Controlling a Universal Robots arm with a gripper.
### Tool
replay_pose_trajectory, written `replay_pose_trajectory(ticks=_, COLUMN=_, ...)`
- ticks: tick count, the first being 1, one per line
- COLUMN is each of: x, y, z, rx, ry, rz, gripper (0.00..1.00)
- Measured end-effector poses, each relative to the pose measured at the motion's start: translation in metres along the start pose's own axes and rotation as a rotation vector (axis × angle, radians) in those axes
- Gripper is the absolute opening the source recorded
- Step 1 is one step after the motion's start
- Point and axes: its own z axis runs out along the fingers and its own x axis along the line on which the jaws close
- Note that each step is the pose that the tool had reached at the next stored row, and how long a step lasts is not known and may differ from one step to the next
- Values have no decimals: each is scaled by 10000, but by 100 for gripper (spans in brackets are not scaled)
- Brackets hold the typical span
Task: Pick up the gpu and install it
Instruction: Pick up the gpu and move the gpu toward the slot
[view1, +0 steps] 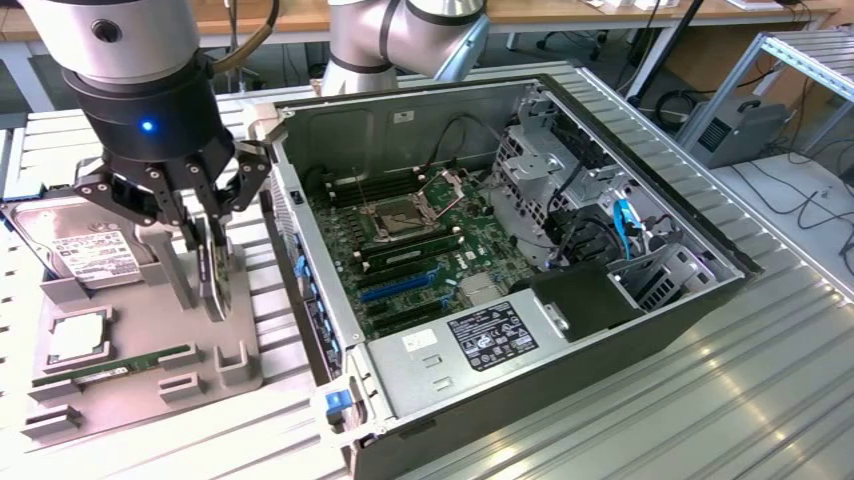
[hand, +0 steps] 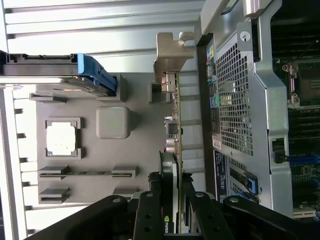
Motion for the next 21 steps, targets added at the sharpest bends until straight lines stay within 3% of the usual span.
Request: replay_pose_trajectory(ticks=21, x=-2, y=3, z=-80, rx=0, ry=1, rz=0, gripper=27)
